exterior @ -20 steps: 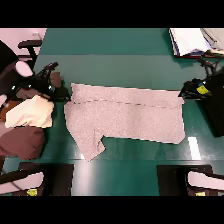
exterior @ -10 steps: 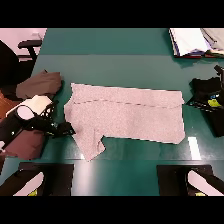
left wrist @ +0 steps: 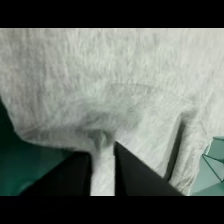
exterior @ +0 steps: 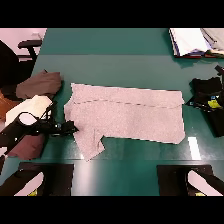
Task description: Fold the shirts.
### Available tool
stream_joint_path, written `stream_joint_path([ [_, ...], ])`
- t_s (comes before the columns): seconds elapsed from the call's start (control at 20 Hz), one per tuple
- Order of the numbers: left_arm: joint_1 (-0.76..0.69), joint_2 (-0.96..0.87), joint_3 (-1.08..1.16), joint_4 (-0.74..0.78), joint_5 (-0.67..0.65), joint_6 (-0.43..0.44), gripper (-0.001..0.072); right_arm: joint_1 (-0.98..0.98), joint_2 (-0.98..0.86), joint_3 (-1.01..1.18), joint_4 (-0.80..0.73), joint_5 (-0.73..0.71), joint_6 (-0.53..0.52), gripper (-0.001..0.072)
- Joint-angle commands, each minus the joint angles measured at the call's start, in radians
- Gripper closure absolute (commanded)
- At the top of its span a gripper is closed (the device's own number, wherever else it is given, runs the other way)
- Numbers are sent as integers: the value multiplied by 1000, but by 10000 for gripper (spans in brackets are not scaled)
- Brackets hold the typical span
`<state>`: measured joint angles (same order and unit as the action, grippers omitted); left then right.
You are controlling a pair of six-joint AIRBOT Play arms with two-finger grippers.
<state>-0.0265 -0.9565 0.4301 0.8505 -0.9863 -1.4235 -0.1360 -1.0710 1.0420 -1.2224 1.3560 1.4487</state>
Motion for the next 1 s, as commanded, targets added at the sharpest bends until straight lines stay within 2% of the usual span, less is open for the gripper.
stream_joint_path([
  [0.0,-69,1,-3,-22,37,18,687,-3,1,0,-3,19,-2,306],
  [0.15,-85,9,17,-8,12,18,688,-64,2,-17,-10,101,-10,306],
  [0.3,-85,56,43,35,-22,17,688,-202,31,-172,-11,137,-12,300],
  [0.4,-85,75,65,34,-38,17,688,-299,43,-314,-11,136,-29,207],
  [0.5,-85,74,80,34,-52,17,688,-354,30,-432,3,129,-29,202],
  [0.7,-85,75,81,33,-52,18,688,-260,-39,-529,8,24,-29,212],
  [0.75,-85,75,81,34,-64,19,688,-217,-55,-526,26,-4,-29,264],
  [0.8,-85,75,84,41,-89,21,688,-180,-64,-515,27,-24,-29,374],
  [0.95,-85,76,119,110,-192,17,689,-87,-49,-449,15,-31,-29,640],
])
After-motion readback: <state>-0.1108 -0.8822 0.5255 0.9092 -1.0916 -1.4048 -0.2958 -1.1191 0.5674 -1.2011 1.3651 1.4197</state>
